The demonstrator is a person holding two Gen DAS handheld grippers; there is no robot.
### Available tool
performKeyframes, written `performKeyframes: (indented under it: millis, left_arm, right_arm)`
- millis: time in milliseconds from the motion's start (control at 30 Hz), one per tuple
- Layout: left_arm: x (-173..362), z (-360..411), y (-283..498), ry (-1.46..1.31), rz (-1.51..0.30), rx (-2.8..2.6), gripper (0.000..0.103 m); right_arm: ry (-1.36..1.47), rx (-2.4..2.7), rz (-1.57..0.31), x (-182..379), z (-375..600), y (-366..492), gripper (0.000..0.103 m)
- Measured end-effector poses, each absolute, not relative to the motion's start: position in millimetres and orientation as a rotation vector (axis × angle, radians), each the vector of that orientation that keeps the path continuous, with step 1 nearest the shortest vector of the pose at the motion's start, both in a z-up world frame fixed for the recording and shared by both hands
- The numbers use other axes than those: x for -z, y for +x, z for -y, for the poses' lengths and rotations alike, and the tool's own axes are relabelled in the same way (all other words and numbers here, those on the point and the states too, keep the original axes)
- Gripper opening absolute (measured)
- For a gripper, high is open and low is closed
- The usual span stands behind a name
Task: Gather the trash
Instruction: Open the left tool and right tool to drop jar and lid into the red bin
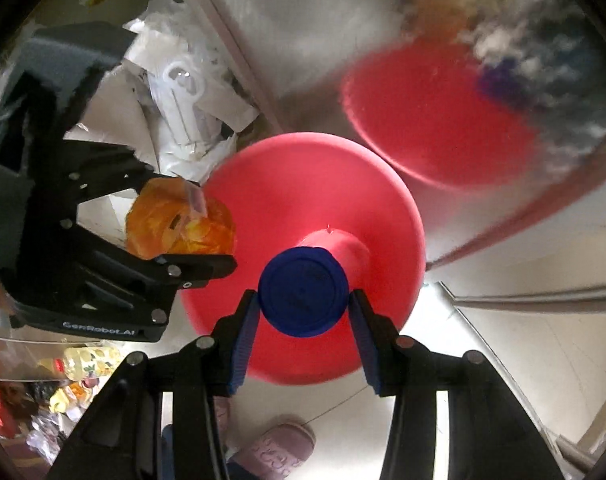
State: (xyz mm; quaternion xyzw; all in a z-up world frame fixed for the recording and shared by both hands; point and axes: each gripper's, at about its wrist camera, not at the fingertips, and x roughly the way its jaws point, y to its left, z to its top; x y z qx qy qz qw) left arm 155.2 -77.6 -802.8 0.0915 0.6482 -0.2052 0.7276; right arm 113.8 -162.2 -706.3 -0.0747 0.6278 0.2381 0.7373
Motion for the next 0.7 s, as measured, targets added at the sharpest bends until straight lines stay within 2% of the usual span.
performKeyframes:
  millis: [333, 400, 700]
  left_arm:
    - [844.4, 84.5, 166.1, 0.194, -1.453, 0.493, 0.066]
    - [843.1, 85.0, 165.9, 0.188, -1.443, 0.503, 0.085]
    - [842.3, 54.8, 175.3, 0.050, -1.475, 0.504, 0.086]
  right_arm:
    - [-0.170, -0.560, -1.359, 725.3, 168.5, 119.5, 0.043]
    - [-0.168, -0.570, -1.361, 726.7, 167.2, 119.3, 0.043]
    - [-0.189, -0.600, -1.385, 730.0, 159.9, 118.4, 0.043]
